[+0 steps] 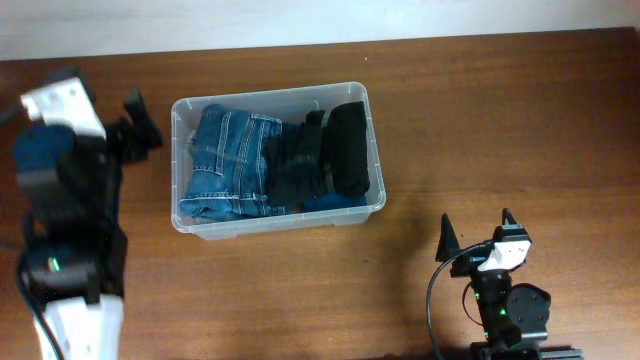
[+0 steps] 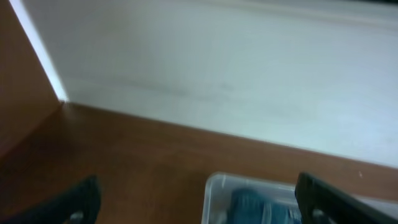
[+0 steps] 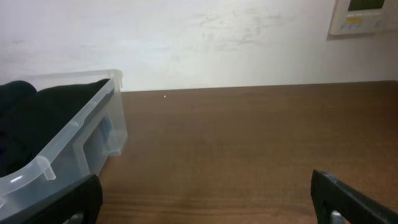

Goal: Pack container

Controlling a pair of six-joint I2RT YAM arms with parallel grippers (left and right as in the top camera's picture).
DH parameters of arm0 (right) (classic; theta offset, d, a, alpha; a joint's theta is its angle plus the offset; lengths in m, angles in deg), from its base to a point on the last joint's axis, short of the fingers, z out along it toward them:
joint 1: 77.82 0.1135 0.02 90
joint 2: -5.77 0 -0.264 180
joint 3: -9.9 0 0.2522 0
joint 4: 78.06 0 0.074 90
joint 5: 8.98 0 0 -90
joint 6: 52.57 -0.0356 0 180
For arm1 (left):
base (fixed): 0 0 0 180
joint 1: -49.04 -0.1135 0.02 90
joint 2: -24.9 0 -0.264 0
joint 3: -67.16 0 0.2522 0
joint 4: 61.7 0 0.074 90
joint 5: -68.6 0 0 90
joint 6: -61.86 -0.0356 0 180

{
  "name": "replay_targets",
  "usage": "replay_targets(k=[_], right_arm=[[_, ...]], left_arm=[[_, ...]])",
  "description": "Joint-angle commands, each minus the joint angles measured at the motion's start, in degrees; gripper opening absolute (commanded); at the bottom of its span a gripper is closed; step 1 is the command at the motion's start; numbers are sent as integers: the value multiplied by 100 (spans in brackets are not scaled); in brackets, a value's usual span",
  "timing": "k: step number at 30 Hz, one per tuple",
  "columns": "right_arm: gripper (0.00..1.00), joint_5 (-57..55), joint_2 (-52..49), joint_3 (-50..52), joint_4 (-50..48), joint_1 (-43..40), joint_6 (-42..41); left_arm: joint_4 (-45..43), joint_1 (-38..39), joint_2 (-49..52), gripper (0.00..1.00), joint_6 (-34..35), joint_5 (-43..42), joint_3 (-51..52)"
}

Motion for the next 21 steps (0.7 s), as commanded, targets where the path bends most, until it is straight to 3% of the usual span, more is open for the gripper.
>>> replay_targets(k=[1,10,21], right_arm=[[98,-72,50,46,4,-48,-2],[98,-72,50,46,4,-48,-2],[98,-72,50,46,4,-48,-2]], left_arm=[[-511,44,-925,100,15,-79,1115],[-1862,363,-3139,99,13,-63,3652],[-2218,372,-4612,100,13,-68,5018]])
